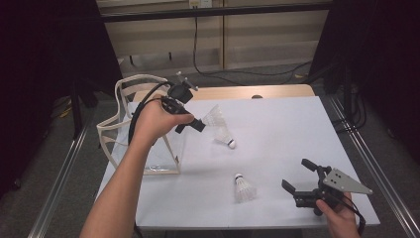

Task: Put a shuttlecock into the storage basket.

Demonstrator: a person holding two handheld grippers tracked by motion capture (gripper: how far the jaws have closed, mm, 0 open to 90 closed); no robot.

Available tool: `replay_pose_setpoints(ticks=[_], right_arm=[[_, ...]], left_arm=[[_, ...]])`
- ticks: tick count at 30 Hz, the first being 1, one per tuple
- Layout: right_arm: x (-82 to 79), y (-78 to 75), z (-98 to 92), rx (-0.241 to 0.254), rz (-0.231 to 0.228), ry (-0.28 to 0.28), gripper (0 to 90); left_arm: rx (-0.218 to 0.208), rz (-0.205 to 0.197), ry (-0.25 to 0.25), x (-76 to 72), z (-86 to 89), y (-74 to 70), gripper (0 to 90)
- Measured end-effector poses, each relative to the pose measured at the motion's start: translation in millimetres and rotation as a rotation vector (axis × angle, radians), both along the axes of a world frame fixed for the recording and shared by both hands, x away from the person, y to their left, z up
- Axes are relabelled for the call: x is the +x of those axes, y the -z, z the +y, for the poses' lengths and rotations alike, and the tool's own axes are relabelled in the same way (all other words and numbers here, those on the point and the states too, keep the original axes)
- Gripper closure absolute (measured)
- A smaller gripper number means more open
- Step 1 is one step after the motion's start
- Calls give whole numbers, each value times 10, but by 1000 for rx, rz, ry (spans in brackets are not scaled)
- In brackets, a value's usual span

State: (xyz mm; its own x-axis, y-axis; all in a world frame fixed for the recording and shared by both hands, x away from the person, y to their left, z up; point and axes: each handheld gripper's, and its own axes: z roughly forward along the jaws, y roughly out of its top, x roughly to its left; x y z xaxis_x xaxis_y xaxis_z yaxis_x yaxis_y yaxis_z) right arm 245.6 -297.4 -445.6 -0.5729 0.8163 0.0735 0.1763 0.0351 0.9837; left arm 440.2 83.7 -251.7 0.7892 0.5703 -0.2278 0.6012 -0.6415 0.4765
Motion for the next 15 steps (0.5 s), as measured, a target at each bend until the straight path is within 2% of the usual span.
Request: replay_pose_setpoints(ticks=[11,15], right_arm=[[5,2,-2,-5,-2,-1,5],[6,3,-3,-5,0,0,5]], left_arm=[[-8,-9,-16,10,-2,-65,629],[1,-5,-8,23,1,-85,629]])
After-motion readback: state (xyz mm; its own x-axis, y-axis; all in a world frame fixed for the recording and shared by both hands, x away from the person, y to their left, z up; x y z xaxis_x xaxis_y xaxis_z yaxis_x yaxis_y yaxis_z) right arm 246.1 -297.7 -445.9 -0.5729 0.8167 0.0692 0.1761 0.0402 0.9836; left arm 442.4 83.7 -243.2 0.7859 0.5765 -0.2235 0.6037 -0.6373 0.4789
